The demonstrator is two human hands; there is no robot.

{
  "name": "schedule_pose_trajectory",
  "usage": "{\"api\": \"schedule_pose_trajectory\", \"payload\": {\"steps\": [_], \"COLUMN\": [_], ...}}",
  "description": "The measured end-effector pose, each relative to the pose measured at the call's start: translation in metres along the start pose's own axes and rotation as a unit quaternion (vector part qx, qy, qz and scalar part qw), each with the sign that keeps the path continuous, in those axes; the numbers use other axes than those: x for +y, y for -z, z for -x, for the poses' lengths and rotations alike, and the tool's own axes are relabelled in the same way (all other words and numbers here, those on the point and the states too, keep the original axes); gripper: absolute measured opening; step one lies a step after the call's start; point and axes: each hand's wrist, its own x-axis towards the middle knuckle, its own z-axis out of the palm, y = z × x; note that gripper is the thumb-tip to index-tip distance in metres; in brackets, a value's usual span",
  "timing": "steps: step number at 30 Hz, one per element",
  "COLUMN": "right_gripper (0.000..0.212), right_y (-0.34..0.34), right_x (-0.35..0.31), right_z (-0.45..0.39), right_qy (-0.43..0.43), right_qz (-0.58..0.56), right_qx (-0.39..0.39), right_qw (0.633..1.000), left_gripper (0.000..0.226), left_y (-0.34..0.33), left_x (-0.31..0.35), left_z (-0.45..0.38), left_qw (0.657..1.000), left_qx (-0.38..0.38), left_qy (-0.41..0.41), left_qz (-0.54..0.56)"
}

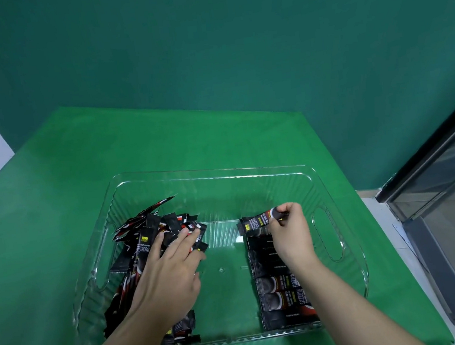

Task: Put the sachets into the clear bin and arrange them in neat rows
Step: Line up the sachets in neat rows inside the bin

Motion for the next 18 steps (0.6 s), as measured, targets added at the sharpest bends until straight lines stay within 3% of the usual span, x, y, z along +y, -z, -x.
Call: {"api": "schedule_pose_trajectory", "payload": {"steps": [7,11,13,18], "right_gripper": [0.017,0.055,0.058,0.05], "right_y": [-0.011,-0.014,-0.017,-0.023], "right_x": [-0.001,-0.005,-0.005,-0.004], "right_z": [-0.006,0.007,0.016,0.031], "right_qy": [-0.018,-0.003,0.029,0.142], "right_qz": [0.068,0.146,0.193,0.401], "right_qx": [0.032,-0.031,-0.05,-0.109], "right_qw": [0.997,0.989,0.979,0.898], "left_gripper": [0.035,0.035,0.035,0.033], "left_y": [-0.001,0.0,0.0,-0.001], "left_x": [-0.001,-0.001,-0.001,-0.001], "left_z": [0.0,-0.001,-0.002,-0.001], "left_qw": [1.0,1.0,1.0,1.0], "left_qx": [-0.004,-0.001,0.0,-0.003], "left_qy": [0.001,-0.002,-0.003,-0.005], "left_qz": [0.001,0.001,0.004,0.004]}}
